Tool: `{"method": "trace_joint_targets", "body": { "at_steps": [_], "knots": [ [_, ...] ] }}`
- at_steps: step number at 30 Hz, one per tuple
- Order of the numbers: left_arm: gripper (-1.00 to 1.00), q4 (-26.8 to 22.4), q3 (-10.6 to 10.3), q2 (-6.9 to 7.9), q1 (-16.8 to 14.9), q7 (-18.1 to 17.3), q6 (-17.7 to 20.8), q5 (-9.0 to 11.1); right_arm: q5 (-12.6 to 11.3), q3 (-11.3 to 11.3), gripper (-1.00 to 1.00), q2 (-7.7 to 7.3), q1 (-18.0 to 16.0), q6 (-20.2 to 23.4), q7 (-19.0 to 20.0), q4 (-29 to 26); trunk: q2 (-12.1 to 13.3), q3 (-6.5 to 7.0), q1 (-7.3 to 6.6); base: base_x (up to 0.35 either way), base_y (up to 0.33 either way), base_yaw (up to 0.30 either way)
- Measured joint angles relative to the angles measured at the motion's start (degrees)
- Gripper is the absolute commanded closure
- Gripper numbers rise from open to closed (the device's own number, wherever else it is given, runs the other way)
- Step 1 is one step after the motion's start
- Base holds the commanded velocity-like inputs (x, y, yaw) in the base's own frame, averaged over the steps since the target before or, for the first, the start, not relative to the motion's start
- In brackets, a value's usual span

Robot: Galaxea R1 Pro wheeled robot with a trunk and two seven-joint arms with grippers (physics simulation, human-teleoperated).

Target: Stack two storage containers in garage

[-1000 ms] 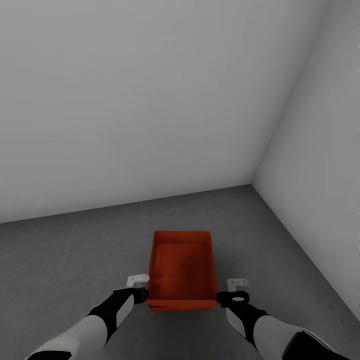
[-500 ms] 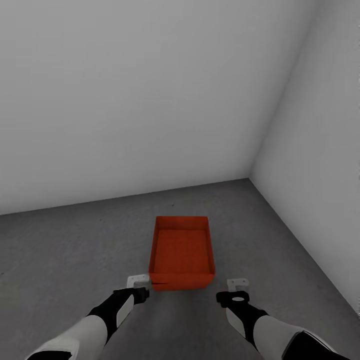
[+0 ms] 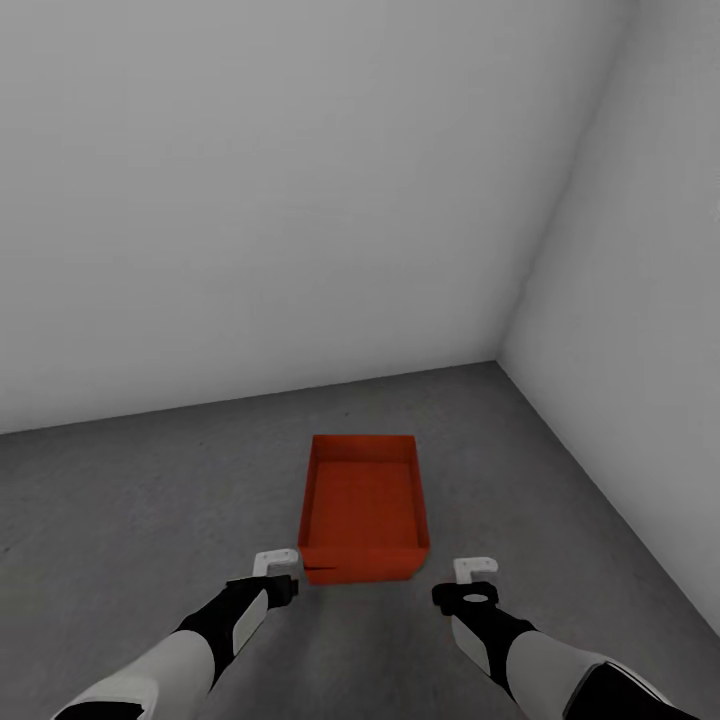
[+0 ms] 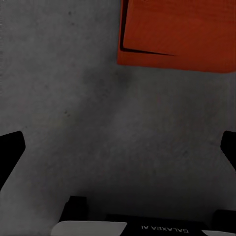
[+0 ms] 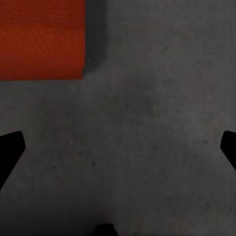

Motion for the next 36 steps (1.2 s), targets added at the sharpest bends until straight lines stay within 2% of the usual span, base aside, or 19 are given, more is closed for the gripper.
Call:
{"method": "trace_joint_targets", "body": {
  "at_steps": [26, 32, 34, 36],
  "knots": [
    [-1.0, 0.6, 0.0, 0.0, 0.0, 0.0, 0.2, 0.1, 0.2, 0.1, -1.0, -0.15, 0.0, -0.1, -0.1, 0.2, 0.0, 0.11, 0.0, 0.0, 0.0, 0.0],
    [-1.0, 6.1, 0.0, 0.02, 0.0, -0.4, -0.5, 0.2, 0.2, 0.1, -1.0, 0.03, 0.0, -0.1, 0.0, 1.1, 0.0, 0.11, 0.0, 0.0, 0.0, 0.0],
    [-1.0, 7.8, 0.0, 0.14, 0.0, -0.4, -1.0, 0.8, 0.2, 0.1, -1.0, 0.05, 0.0, -0.1, 0.0, 1.5, 0.0, 0.11, 0.0, 0.0, 0.0, 0.0],
    [-1.0, 10.0, 0.0, 0.36, 0.0, -0.5, -2.5, 2.3, 0.1, 0.1, -1.0, 0.14, 0.0, 0.0, 0.0, 1.7, 0.0, 0.11, 0.0, 0.0, 0.0, 0.0]
  ]
}}
